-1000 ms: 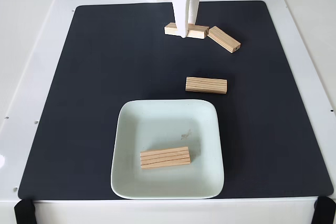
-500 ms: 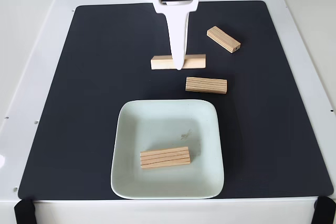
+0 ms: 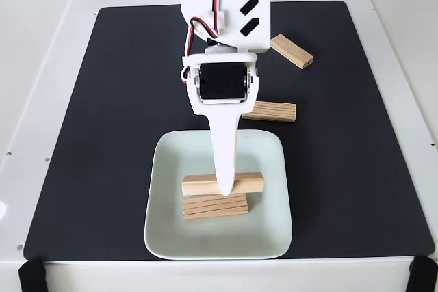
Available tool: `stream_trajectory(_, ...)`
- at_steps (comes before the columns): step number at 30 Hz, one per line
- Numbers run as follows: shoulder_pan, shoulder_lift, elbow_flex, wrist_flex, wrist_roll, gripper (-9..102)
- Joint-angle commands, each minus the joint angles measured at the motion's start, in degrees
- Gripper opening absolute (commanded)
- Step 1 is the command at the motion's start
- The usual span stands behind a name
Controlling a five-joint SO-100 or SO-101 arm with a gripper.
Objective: Pick up the wooden block and place them on the plate.
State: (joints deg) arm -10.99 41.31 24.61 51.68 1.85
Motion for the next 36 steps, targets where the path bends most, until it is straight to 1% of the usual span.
stream_trajectory(1, 0.26, -2.72, -7.91, -1.14, -1.49, 2)
stream_trajectory(7, 1.23, -8.61, -12.74, -1.23, -4.48, 2)
stream_trajectory(13, 1.76, -11.43, -15.64, -1.23, -4.48, 2)
stream_trajectory(24, 2.64, -13.01, -15.82, -1.32, -4.39, 3)
stream_trajectory(30, 2.55, -13.01, -15.38, -4.57, -4.04, 3)
stream_trajectory(32, 2.55, -13.01, -15.12, -4.75, -4.04, 5)
stream_trajectory(33, 2.55, -13.01, -14.94, -4.66, -4.04, 8)
stream_trajectory(36, 2.46, -13.01, -14.68, -4.04, -4.39, 21)
